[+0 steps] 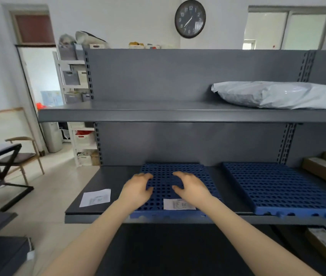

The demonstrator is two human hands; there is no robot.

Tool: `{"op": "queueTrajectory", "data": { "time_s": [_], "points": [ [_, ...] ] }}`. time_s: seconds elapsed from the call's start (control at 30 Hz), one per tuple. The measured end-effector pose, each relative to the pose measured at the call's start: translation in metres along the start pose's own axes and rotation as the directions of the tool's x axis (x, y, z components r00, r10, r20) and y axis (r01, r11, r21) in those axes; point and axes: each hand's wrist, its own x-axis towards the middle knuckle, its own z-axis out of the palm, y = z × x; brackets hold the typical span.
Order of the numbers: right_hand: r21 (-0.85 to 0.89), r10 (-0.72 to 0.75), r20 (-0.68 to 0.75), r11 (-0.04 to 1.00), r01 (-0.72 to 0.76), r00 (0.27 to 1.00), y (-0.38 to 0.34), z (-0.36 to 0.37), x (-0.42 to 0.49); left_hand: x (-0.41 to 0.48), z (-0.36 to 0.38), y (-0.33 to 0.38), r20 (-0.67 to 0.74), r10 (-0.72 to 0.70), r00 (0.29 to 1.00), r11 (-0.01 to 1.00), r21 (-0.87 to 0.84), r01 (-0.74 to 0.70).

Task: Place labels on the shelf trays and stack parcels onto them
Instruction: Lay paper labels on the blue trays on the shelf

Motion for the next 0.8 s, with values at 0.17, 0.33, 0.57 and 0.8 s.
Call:
{"op": "queueTrajectory", "data": {
  "time_s": [0.17, 0.33, 0.57, 0.8],
  "points": [
    [0.005, -0.07, 0.024, 0.998, 0.07, 0.997, -0.051, 0.016, 0.021, -0.025, -0.033, -0.061, -0.064, -0.085, 0.994, 0.994, 0.063, 0.089],
    [0.027, -0.141, 0.052, 0.99, 0.14, 0.989, -0.11, 0.053, 0.046, -0.048, -0.061, -0.132, -0.076, -0.229, 0.97, 0.971, 0.056, 0.234],
    [0.051, -0.135, 0.092, 0.99, 0.131, 0.987, -0.16, 0.109, 0.089, -0.049, -0.065, -0.206, -0.06, -0.299, 0.952, 0.953, 0.031, 0.302],
    [0.01, 0.005, 0.151, 1.0, -0.006, 0.989, -0.161, 0.153, 0.12, -0.022, -0.036, -0.24, 0.055, -0.228, 0.972, 0.969, 0.11, 0.221]
  ]
}}
